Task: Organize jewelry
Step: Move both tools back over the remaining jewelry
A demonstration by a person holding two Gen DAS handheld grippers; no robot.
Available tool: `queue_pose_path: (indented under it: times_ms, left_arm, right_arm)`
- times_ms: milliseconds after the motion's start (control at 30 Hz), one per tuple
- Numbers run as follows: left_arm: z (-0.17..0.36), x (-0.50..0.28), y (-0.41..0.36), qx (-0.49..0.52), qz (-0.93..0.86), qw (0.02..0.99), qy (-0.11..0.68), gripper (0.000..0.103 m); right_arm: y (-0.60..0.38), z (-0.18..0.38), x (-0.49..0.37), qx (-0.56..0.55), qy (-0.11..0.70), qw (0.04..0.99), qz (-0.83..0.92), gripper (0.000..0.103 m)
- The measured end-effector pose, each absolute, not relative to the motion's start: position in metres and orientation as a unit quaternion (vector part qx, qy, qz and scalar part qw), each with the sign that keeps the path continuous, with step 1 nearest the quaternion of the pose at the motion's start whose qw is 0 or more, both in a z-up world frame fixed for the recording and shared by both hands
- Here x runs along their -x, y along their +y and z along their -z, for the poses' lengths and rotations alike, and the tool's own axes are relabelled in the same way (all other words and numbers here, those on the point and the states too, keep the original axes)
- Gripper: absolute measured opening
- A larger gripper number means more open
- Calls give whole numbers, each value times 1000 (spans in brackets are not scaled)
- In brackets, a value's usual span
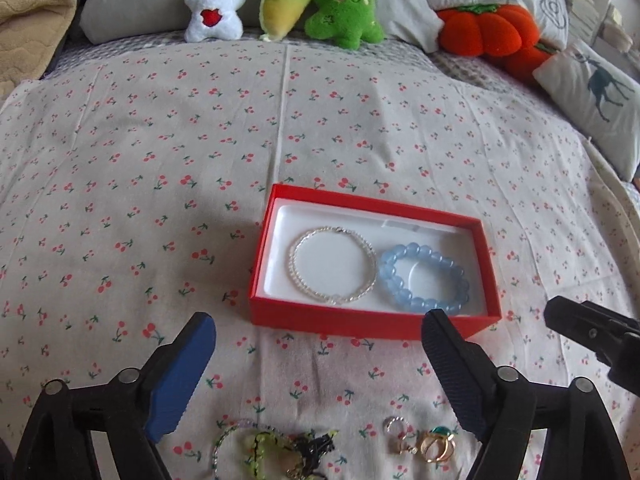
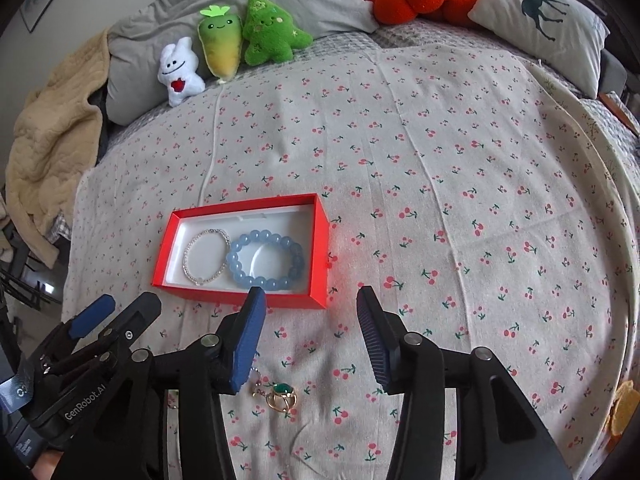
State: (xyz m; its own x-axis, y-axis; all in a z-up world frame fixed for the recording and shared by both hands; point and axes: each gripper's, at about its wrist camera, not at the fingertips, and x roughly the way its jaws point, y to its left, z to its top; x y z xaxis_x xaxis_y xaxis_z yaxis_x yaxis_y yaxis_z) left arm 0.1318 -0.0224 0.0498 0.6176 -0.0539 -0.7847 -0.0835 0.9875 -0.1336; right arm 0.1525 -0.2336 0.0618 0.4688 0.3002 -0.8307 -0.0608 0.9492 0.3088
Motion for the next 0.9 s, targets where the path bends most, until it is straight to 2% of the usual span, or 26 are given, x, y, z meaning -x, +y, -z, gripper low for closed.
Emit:
queue_pose_path:
  times_ms: [233,400,633,900]
  left_arm:
    - [-38,-99,-15,68,-28,883,464,96]
    - [-28,-78,-10,74,-22,870,488,96]
    - [-32,-52,-3,75,-40,869,487,96]
    - [-28,-47,2,48,-22,869,492,96]
  right_arm:
    - [-236,-59,-120,-87,505,854,-88,70]
    - [-219,-52,-97,-42,518,848,-103,71]
    - [-212,-41,-70,-35,538,836,-99,71]
    - [-203,-44,-54,4,516,849,-113,71]
